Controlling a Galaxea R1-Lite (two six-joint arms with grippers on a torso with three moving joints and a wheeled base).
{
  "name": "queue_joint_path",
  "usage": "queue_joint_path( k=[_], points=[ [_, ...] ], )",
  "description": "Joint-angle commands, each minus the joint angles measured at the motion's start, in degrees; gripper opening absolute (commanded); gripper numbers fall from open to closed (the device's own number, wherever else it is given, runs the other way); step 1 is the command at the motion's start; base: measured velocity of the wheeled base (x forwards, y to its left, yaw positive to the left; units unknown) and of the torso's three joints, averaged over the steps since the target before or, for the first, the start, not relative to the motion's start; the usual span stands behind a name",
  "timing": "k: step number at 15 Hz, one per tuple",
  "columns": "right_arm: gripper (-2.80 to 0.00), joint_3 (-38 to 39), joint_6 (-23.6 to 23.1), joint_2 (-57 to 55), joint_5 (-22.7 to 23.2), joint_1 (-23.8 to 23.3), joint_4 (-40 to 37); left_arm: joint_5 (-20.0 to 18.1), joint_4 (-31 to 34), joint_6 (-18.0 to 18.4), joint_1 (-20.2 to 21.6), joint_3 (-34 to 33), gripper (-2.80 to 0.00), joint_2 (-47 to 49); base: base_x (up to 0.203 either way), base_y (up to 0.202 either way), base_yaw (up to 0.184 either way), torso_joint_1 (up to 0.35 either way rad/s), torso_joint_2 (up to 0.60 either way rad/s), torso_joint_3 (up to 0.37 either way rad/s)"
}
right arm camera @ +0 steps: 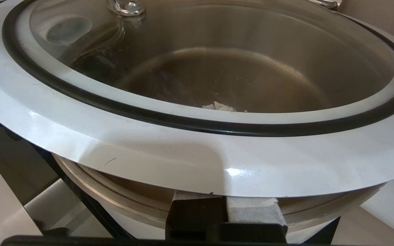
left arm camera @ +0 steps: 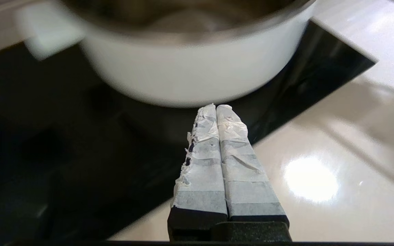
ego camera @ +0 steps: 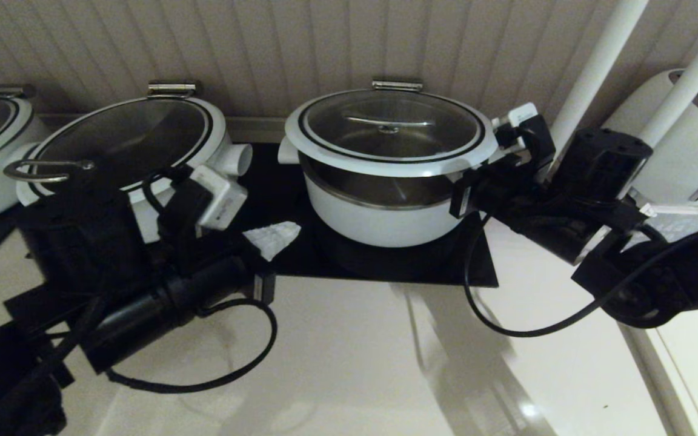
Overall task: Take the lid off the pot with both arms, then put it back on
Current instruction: Open the pot lid completely
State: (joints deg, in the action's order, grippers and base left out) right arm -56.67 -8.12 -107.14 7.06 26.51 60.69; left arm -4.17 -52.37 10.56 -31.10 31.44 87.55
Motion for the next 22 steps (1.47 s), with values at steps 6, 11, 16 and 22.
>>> queue_joint_path(
  k=[6,11,16,22],
  points=[
    [-2.8,-0.44,-0.05,0.0,0.15,0.03,0.39,0.74,-0.19,-4.19,5.87,-21.85,-2.8,-20.5,0.0,0.0,0.0,0.0,0.0,0.0],
    [-2.8,-0.37,-0.14,0.27,0.23,0.2,0.39,1.64,7.11,-8.3,6.32,-30.74,-2.8,-38.98,0.0,0.0,0.0,0.0,0.0,0.0],
    [-2.8,-0.37,-0.23,0.44,0.23,0.15,0.39,2.81,34.43,-9.54,6.27,-31.24,-2.8,-69.37,0.0,0.0,0.0,0.0,0.0,0.0],
    [-2.8,-0.37,-0.23,0.18,0.32,0.2,0.48,4.35,49.75,-14.15,5.7,-31.44,-2.8,-71.46,0.0,0.0,0.0,0.0,0.0,0.0]
  ],
)
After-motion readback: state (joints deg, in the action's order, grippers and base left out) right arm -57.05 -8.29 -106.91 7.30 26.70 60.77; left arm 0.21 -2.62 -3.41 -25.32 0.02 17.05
